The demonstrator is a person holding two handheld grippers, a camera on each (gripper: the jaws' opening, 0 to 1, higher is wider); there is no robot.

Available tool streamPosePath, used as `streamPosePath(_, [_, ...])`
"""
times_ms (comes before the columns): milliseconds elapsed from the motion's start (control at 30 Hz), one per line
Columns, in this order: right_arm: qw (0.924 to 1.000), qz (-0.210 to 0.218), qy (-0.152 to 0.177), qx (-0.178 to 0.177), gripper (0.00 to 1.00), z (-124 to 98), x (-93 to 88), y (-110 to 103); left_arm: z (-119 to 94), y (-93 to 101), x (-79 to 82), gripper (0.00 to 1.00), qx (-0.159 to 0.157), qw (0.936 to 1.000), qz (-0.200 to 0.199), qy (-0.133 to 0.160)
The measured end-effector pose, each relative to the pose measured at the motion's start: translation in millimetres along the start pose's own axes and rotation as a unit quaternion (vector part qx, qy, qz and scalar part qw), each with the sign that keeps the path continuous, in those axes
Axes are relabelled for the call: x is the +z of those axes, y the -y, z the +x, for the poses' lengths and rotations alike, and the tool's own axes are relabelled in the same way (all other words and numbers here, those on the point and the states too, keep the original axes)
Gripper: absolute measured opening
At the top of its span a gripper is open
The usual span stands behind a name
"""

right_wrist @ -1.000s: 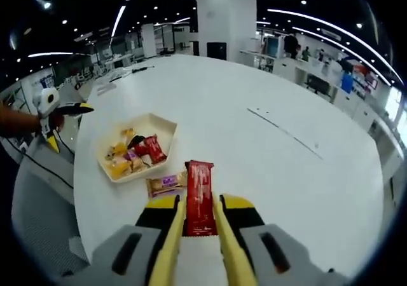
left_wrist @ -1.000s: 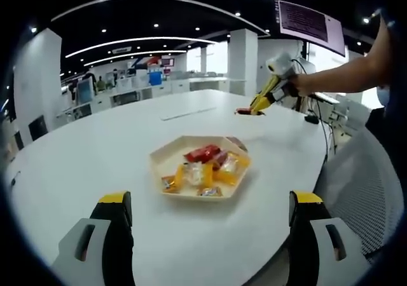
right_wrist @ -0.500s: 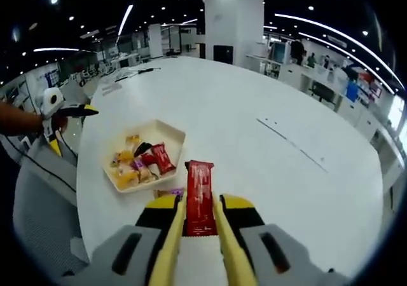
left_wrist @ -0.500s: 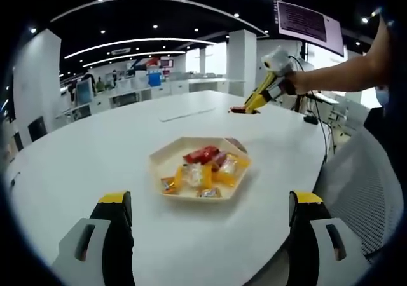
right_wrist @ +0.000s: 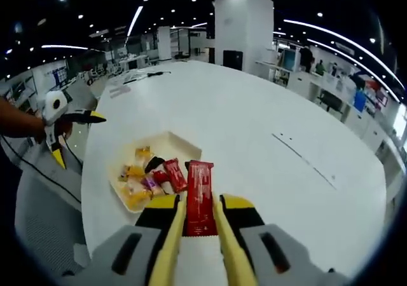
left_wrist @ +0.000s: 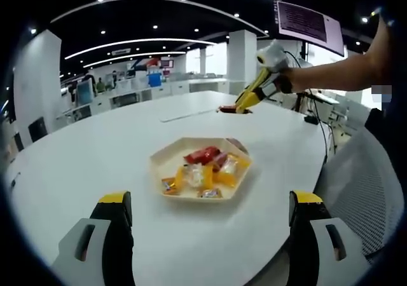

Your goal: Place the target food into the container with the food tongs after gripping and lifting it, then release it inside without dropping or visibly crushing the food.

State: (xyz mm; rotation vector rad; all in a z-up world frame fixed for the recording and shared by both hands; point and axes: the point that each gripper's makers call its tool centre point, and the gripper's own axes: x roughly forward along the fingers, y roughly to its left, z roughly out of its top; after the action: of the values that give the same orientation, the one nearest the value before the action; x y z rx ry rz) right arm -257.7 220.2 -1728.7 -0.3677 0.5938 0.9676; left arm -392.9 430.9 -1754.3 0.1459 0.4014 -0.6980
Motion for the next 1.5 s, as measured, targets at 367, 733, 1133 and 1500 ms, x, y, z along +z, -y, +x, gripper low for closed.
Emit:
streamPosePath(367, [0.9996, -0.019, 0.015, 0.018, 0.24, 20.4, 29.5, -27.8, 0.1, -0.5, 0.1, 1.00, 0.001, 1.0000, 0.005, 0.000])
streamPosePath(733, [0.9973, -0.057, 0.015, 0.044, 0.24, 47.9, 49.5, -59.1, 0.8, -0.3, -0.3, 1.00, 0.000, 1.0000, 0.002, 0.000])
streamPosePath(1133, [0.9949, -0.071, 0.023, 0.067, 0.25, 76.6, 63.8, -72.6, 2.4, 1.7, -5.0, 1.00, -0.003, 0.9999, 0.004, -0.014])
streamPosePath(1500, [0.9955, -0.066, 0.030, 0.062, 0.29, 72.3, 49.8, -65.9, 1.7, -1.3, -4.6, 1.00, 0.003, 0.9999, 0.000, -0.012])
